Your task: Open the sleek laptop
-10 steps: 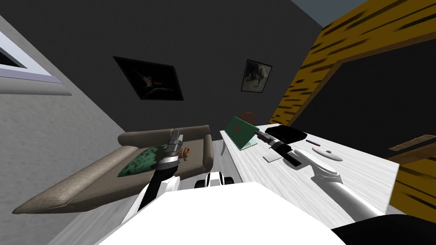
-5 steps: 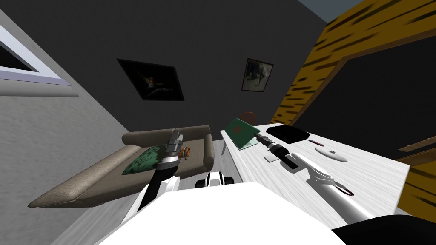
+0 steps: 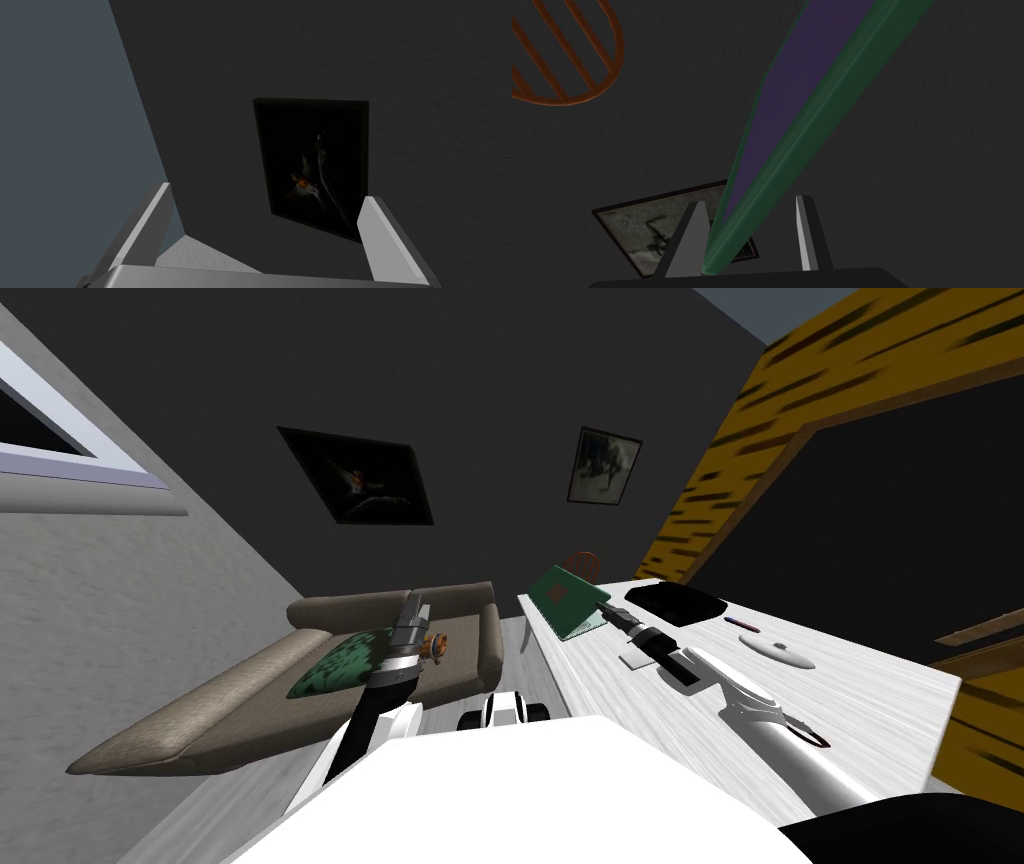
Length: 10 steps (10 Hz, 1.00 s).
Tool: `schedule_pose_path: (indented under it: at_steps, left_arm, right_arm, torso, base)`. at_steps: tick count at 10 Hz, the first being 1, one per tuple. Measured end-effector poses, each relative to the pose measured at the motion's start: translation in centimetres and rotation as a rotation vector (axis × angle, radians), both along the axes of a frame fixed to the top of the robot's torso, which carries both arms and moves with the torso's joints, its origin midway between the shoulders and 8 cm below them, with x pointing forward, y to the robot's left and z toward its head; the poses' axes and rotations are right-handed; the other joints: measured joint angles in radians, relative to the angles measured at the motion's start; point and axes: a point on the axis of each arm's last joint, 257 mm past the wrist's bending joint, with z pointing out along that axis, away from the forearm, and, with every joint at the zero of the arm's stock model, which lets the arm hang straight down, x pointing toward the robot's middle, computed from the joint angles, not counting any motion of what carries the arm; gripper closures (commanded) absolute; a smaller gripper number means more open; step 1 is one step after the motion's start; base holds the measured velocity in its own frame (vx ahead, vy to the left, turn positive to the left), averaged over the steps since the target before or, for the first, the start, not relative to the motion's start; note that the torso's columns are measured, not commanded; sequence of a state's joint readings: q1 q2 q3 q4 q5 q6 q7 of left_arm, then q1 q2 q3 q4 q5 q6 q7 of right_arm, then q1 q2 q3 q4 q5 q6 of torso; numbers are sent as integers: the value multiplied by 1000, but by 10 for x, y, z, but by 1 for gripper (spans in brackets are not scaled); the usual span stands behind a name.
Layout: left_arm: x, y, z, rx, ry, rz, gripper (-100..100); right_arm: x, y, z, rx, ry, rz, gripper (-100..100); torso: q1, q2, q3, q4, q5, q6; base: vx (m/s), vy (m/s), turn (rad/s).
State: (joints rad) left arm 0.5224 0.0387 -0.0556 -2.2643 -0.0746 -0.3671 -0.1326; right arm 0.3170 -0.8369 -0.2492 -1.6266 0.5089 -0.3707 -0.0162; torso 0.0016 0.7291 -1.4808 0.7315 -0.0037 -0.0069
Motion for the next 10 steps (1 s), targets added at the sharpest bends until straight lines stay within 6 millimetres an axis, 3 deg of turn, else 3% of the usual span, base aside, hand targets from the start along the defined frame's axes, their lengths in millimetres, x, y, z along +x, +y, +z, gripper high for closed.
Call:
schedule_pose_path:
  at_steps: [4, 8, 9, 10]
  left_arm:
    - [0, 0, 0, 0, 0, 0, 0]
    - [0, 0, 0, 0, 0, 0, 0]
    - [0, 0, 0, 0, 0, 0, 0]
    - [0, 0, 0, 0, 0, 0, 0]
  right_arm:
    - [0, -4, -17, 74, 4, -19, 100]
    - [-1, -4, -18, 81, 8, -23, 100]
    - [0, -4, -19, 81, 7, -23, -100]
    - [-1, -5, -13, 77, 7, -20, -100]
  torso:
    - [0, -2, -1, -4, -4, 0]
    - [3, 0, 1, -2, -2, -2]
    - [2, 0, 0, -3, -3, -2]
    - [1, 2, 1, 1, 1, 3]
  base:
    - [-7, 0, 23]
    - [-2, 0, 7]
    - [1, 15, -39]
    - [10, 26, -40]
